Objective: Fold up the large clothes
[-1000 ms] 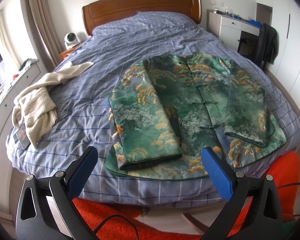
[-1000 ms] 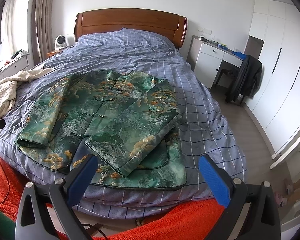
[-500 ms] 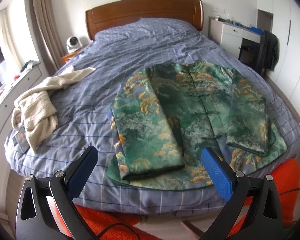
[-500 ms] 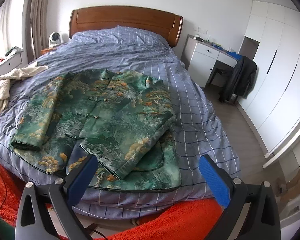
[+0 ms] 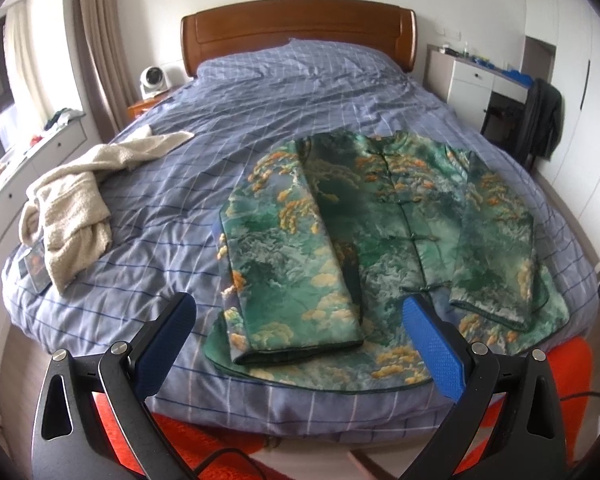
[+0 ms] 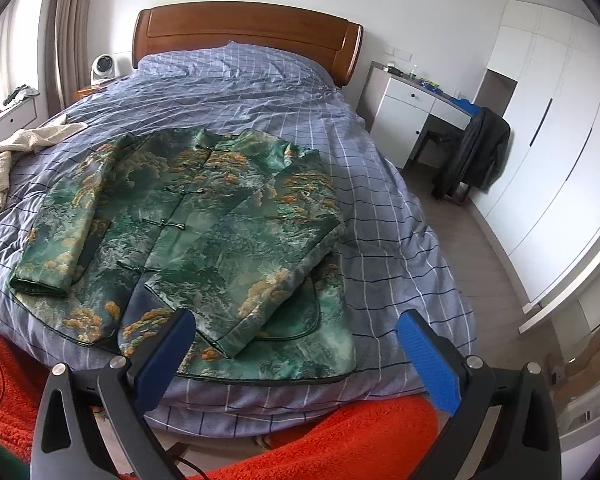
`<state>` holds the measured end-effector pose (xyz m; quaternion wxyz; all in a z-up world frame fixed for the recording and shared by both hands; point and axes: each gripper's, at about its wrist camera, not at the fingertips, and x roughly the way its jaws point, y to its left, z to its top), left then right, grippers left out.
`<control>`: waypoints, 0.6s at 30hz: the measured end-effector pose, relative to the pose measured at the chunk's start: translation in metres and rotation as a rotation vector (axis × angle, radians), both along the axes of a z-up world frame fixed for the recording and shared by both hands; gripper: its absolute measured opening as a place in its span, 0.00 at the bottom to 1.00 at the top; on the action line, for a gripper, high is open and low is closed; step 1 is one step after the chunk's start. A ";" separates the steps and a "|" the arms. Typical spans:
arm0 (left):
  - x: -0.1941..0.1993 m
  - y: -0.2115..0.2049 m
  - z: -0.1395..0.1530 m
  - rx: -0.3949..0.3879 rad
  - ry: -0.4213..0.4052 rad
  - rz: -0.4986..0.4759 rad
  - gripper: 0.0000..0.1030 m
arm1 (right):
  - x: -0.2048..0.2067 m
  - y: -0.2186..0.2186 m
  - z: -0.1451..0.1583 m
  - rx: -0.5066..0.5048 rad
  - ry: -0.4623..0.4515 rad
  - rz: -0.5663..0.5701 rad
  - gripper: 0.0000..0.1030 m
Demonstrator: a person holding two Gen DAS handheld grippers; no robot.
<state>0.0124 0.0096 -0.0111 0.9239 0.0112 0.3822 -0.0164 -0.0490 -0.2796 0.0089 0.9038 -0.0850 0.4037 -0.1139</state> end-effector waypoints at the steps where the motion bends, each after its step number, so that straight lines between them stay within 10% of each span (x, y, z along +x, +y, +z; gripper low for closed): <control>1: 0.000 0.001 0.000 -0.008 -0.002 0.003 1.00 | 0.000 -0.001 -0.001 0.000 0.003 -0.002 1.00; 18: -0.007 0.002 -0.007 -0.078 -0.049 -0.067 1.00 | -0.008 0.007 -0.015 0.064 -0.063 0.163 1.00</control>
